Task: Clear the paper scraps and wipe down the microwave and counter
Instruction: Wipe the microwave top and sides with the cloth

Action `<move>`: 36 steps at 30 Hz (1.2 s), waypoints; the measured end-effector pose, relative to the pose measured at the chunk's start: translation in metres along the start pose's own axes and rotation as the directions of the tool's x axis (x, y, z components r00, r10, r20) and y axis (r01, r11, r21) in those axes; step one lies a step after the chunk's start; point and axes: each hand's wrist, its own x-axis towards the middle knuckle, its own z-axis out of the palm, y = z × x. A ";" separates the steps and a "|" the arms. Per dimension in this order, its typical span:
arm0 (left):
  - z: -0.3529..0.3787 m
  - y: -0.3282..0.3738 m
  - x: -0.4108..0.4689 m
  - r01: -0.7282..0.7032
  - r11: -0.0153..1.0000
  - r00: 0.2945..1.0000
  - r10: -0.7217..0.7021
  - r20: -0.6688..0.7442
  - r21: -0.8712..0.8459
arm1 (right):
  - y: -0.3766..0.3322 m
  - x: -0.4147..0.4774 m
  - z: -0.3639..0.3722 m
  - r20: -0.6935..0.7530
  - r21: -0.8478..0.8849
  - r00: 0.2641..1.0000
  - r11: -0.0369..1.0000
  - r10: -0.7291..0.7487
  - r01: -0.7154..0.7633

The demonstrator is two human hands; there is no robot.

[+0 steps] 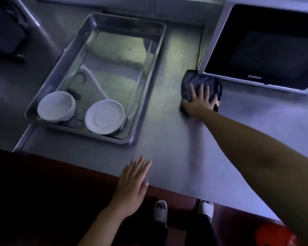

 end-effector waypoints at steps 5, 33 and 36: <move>-0.002 -0.004 -0.005 0.036 0.999 0.999 -0.035 0.034 -0.027 | -0.043 -0.079 0.060 0.006 -0.143 0.909 0.900 -0.416 0.413; -0.096 0.181 0.036 0.266 0.399 0.924 0.154 0.351 -0.877 | 0.129 -0.334 -0.063 0.389 0.681 0.850 -0.511 -0.355 -0.525; -0.081 0.196 0.055 0.353 0.358 0.909 0.086 0.407 -0.865 | 0.146 -0.344 -0.048 0.337 0.589 0.881 -0.656 -0.332 -0.472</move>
